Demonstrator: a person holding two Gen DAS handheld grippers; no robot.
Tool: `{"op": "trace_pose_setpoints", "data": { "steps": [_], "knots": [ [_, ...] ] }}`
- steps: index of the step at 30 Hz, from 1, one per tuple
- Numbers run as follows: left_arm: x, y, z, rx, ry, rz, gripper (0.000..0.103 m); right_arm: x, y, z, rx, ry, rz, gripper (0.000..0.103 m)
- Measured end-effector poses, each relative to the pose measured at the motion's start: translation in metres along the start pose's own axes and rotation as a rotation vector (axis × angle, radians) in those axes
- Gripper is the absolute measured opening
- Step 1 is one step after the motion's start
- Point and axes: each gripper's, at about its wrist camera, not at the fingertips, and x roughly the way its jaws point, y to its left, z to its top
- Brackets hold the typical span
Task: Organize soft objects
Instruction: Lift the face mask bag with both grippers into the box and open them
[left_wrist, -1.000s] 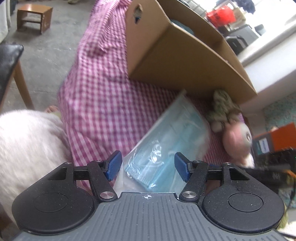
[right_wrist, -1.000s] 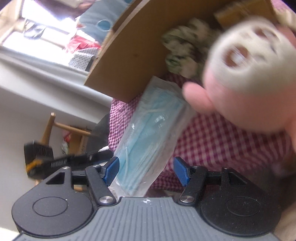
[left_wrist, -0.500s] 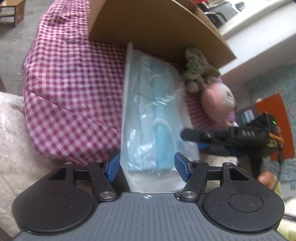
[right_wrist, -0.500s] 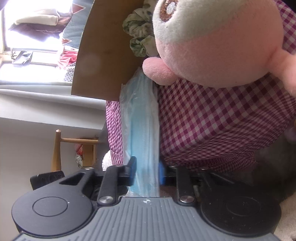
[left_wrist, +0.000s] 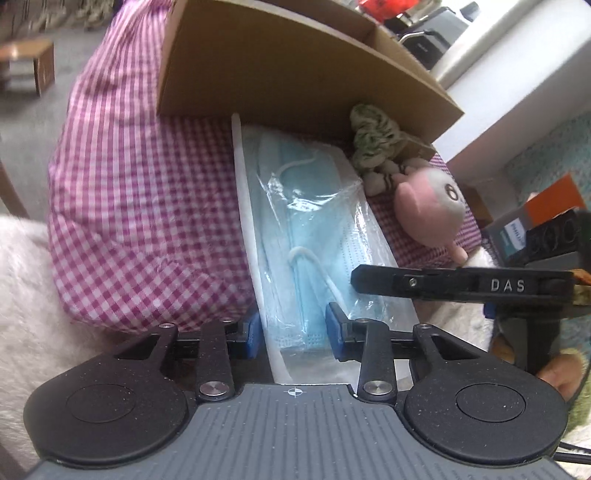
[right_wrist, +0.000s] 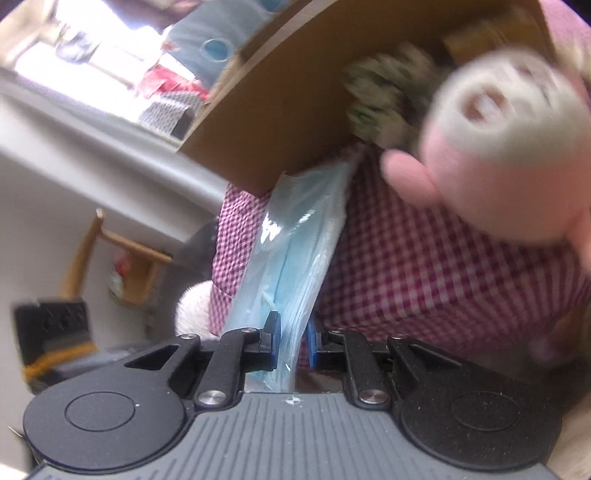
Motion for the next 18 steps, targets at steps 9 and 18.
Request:
{"op": "trace_pose_setpoints", "data": {
  "steps": [9, 18],
  "knots": [
    [-0.019, -0.037, -0.004, 0.122, -0.110, 0.128, 0.026, -0.015, 0.068, -0.010, -0.346, -0.086, -0.087, 0.017],
    [-0.069, -0.057, 0.010, 0.191, -0.275, 0.203, 0.026, -0.044, 0.114, 0.018, -0.564, -0.230, -0.082, 0.017]
  ]
}}
